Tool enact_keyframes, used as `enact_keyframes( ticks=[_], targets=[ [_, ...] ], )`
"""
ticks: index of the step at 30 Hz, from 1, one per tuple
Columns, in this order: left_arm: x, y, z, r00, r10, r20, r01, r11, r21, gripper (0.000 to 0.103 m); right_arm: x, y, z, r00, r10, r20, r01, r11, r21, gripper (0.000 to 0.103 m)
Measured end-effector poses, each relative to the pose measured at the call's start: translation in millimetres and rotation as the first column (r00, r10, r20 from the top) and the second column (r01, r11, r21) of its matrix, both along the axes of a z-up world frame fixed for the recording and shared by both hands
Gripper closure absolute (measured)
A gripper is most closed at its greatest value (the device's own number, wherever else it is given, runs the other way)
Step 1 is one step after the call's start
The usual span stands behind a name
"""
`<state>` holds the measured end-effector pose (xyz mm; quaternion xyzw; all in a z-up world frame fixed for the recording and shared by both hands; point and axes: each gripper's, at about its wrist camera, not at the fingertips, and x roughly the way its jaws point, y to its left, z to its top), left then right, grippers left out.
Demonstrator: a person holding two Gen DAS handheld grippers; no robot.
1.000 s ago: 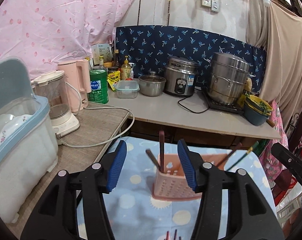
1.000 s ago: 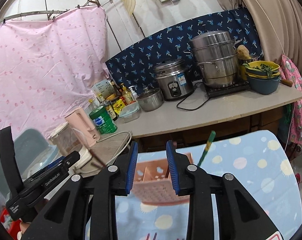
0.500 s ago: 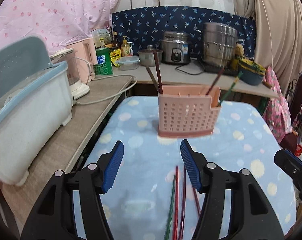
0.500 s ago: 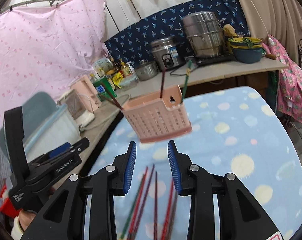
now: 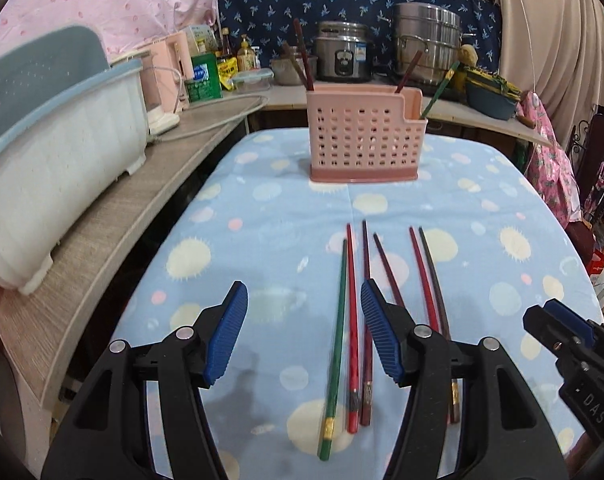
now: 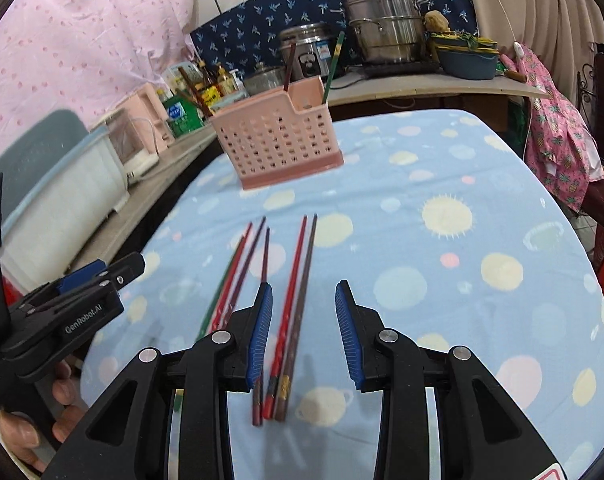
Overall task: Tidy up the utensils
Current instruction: 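Move both open tools back down to the remaining chopsticks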
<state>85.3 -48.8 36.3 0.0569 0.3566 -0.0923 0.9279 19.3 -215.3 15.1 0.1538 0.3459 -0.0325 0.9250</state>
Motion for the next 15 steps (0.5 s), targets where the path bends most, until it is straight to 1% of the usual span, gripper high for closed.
enact_keyframes(
  ticks=[5, 11, 15],
  targets=[
    [-7, 5, -15, 1.0, 0.004, -0.03, -0.003, 1.0, 0.011, 0.047, -5, 14, -19, 0.999, 0.023, -0.036, -0.023, 0.999, -0.022, 0.071],
    [-12, 8, -30, 0.998, 0.009, -0.062, -0.008, 1.0, 0.016, 0.047, -2, 30, -34, 0.996, 0.049, -0.069, -0.052, 0.998, -0.046, 0.071],
    [-13, 9, -38, 0.997, 0.008, -0.082, -0.007, 1.0, 0.015, 0.047, 1, 36, -42, 0.994, 0.061, -0.088, -0.066, 0.997, -0.047, 0.071]
  ],
)
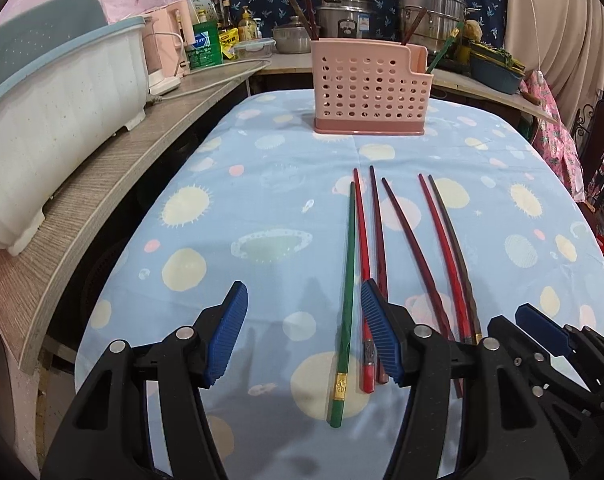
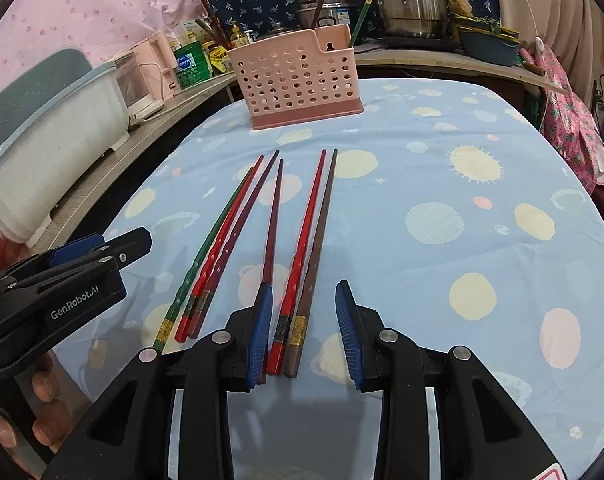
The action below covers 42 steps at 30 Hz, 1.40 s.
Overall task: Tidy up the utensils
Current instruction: 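Move both open tools back down to the remaining chopsticks, then grasp a brown chopstick with the right tool while the left tool approaches a green chopstick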
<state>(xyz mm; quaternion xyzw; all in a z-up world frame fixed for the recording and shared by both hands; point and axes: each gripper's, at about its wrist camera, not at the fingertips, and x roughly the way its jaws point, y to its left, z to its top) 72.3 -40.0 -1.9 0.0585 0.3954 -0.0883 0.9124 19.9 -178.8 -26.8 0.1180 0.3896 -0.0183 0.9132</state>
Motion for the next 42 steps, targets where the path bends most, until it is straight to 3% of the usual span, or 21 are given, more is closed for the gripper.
enact_keyframes(
  ticks=[20, 28, 32, 37, 42],
  targets=[
    [1, 15, -23, 0.998, 0.015, -0.066, -0.016, 1.0, -0.026, 0.047, 4, 1, -22, 0.999, -0.012, -0.048, 0.011, 1.0, -0.023, 0.073],
    [0, 15, -26, 0.997, 0.011, -0.078, -0.014, 0.999, -0.034, 0.047, 3, 3, -24, 0.999, -0.006, -0.052, 0.002, 0.996, -0.09, 0.084],
    [1, 13, -30, 0.996, 0.005, -0.087, -0.008, 0.999, -0.034, 0.047, 2, 3, -24, 0.999, -0.008, -0.05, 0.003, 0.995, -0.098, 0.086],
    [2, 10, -35, 0.995, -0.004, -0.1, 0.001, 0.999, -0.034, 0.047, 1, -2, -25, 0.999, -0.019, -0.049, 0.015, 0.996, -0.091, 0.096],
    [4, 10, -41, 0.993, -0.002, -0.116, -0.002, 1.0, -0.03, 0.047, 2, -4, -25, 0.999, -0.019, -0.049, 0.014, 0.996, -0.093, 0.096]
  ],
)
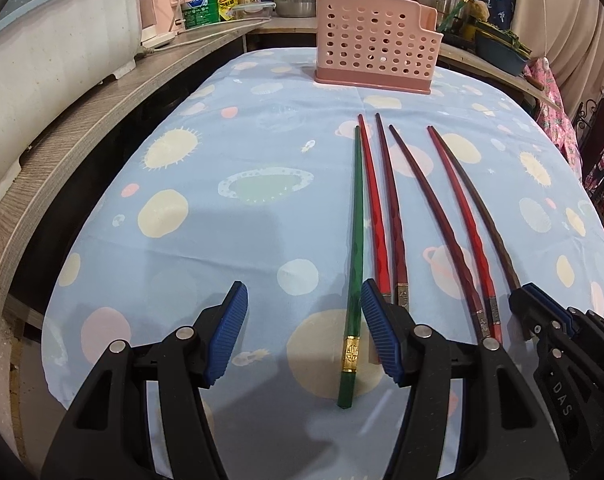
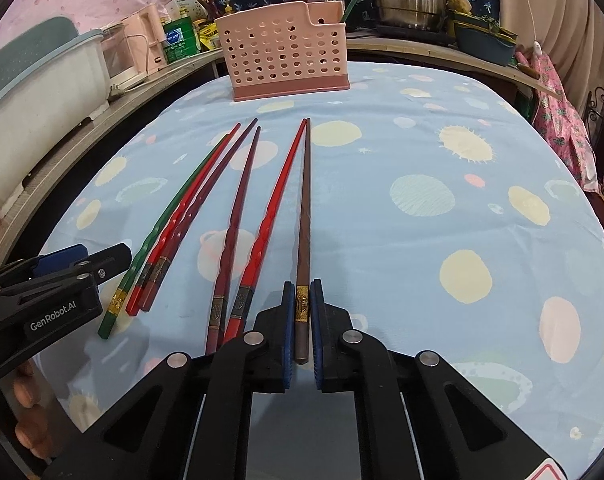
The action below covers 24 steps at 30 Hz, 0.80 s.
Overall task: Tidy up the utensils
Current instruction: 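Grasp a brown chopstick with the right tool while the left tool approaches a green chopstick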
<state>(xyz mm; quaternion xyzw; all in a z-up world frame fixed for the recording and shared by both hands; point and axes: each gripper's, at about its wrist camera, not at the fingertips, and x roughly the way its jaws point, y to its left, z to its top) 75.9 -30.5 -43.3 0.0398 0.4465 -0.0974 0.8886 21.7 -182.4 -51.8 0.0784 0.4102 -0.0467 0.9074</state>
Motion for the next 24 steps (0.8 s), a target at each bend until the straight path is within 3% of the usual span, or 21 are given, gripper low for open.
enact_keyframes(
  ticks=[16, 22, 24],
  targets=[
    [0.3, -2.9, -9.9, 1.0, 0.0, -0.011, 0.0, 1.0, 0.015, 0.048, 0.3, 0.3, -0.2, 1.0, -0.002, 0.005, 0.002, 1.0, 0.009, 0.096],
    [-0.2, -4.4, -9.3, 1.0, -0.011, -0.006, 0.011, 1.0, 0.012, 0.056, 0.3, 0.3, -0.4, 1.0, -0.002, 0.004, 0.002, 1.0, 0.01, 0.096],
    [-0.2, -4.6, -8.8, 1.0, -0.015, -0.005, 0.015, 1.0, 0.011, 0.064, 0.3, 0.4, -0.4, 1.0, -0.002, 0.005, 0.002, 1.0, 0.009, 0.096]
  ],
)
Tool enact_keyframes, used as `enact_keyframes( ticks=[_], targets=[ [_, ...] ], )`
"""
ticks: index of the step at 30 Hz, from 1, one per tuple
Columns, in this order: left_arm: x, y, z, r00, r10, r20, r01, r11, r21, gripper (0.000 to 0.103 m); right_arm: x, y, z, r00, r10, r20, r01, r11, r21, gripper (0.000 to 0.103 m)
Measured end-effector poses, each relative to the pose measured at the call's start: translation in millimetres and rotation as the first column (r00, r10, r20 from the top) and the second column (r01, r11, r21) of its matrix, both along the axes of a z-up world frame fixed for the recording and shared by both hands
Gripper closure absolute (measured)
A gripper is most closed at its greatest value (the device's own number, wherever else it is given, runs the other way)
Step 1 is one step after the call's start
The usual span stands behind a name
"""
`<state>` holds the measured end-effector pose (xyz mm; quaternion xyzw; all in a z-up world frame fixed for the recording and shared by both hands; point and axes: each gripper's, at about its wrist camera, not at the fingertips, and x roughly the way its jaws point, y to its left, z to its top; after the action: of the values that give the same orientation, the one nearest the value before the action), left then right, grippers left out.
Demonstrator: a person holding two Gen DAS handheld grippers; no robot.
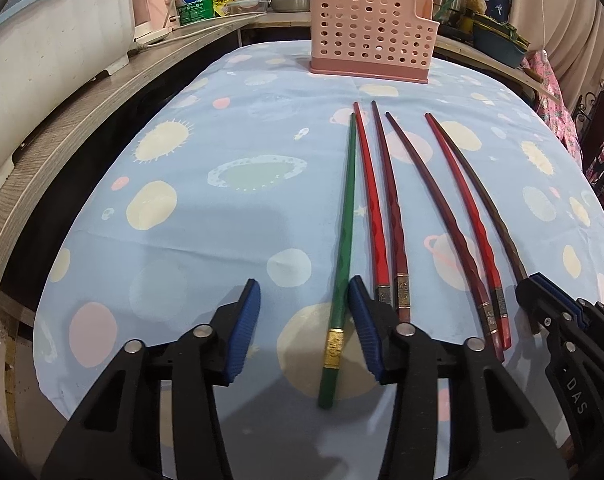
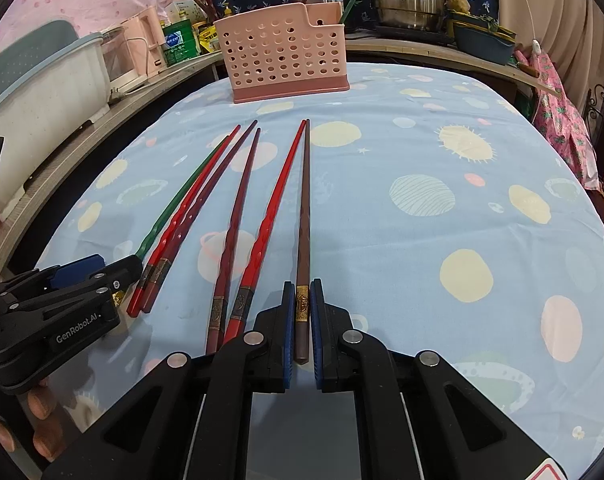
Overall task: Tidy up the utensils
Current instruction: 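Grasp a brown chopstick with the right tool while the left tool approaches a green chopstick, then close the left tool on the green chopstick, lift both chopsticks into the pink basket, open both tools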
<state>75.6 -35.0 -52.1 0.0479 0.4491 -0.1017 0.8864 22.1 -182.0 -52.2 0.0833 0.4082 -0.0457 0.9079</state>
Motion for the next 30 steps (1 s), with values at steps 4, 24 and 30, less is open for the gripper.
enact_keyframes(
  ticks=[4, 24, 30],
  targets=[
    [1, 1, 0, 1.0, 0.002, -0.003, -0.002, 1.0, -0.003, 0.07, 0, 0, 0, 1.0, 0.0, 0.0, 0.0, 1.0, 0.001, 0.096],
    [16, 18, 23, 0.999, 0.025, -0.036, -0.028, 0.997, -0.077, 0.096, -2, -19, 37, 0.997, -0.032, 0.077, 0.028, 0.998, 0.051, 0.096],
    [32, 29, 65, 0.999, 0.041, 0.026, -0.038, 0.991, -0.127, 0.096, 10, -36, 86, 0.981, -0.051, 0.185, 0.041, 0.997, 0.06, 0.096]
  ],
)
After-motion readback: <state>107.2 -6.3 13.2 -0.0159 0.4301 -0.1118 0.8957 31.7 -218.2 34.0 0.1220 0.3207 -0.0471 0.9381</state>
